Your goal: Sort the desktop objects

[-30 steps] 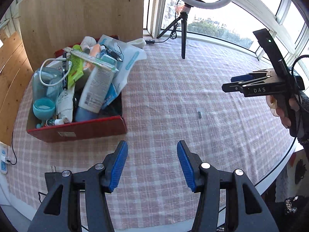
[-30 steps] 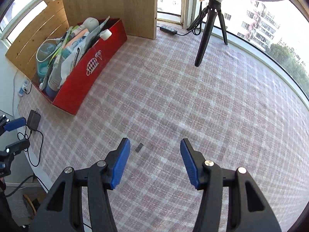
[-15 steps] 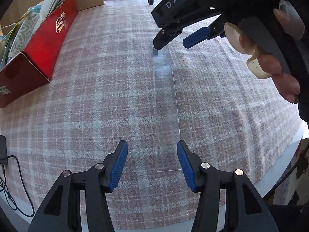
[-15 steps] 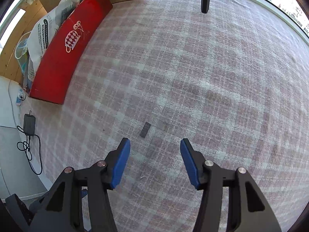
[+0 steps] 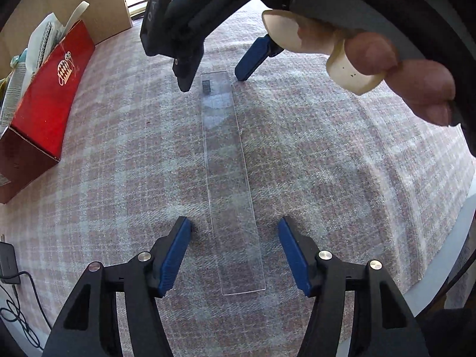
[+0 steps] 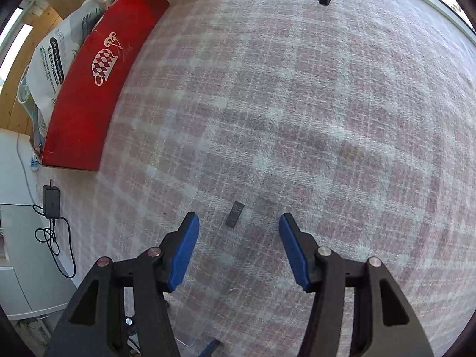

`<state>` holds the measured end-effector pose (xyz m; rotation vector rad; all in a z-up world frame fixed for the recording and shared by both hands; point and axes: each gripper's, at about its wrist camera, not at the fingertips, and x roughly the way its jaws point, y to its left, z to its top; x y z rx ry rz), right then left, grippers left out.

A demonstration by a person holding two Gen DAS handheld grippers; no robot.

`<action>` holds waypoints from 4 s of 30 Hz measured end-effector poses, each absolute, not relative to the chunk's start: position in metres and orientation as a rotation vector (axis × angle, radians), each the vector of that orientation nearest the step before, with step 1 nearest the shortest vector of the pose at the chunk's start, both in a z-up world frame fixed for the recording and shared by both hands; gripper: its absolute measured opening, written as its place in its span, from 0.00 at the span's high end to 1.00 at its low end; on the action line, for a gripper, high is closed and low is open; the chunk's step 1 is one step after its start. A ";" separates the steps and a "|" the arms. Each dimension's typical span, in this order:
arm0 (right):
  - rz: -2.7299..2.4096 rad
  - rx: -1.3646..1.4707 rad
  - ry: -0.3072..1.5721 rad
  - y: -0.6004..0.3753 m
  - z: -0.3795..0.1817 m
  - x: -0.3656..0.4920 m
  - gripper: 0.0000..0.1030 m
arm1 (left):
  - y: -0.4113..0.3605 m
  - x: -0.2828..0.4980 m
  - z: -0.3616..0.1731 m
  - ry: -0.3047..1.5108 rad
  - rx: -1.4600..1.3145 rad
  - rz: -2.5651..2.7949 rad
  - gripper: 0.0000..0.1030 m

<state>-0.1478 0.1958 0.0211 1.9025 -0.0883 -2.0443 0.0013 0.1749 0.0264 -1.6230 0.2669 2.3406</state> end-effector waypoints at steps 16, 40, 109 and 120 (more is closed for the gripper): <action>-1.965 1.916 -0.214 0.210 0.027 -0.146 0.46 | 0.152 -0.007 0.057 -0.157 -1.589 2.254 0.73; -1.973 1.880 -0.483 0.242 0.016 -0.105 0.97 | 0.173 0.002 0.049 0.062 -1.616 2.360 0.61; -2.370 1.360 -0.054 0.055 0.185 -0.156 0.35 | -0.121 -0.042 0.173 -0.264 -1.407 2.852 0.27; -2.492 1.352 0.050 0.137 0.148 -0.065 0.35 | -0.070 0.015 0.156 -0.330 -1.450 2.892 0.27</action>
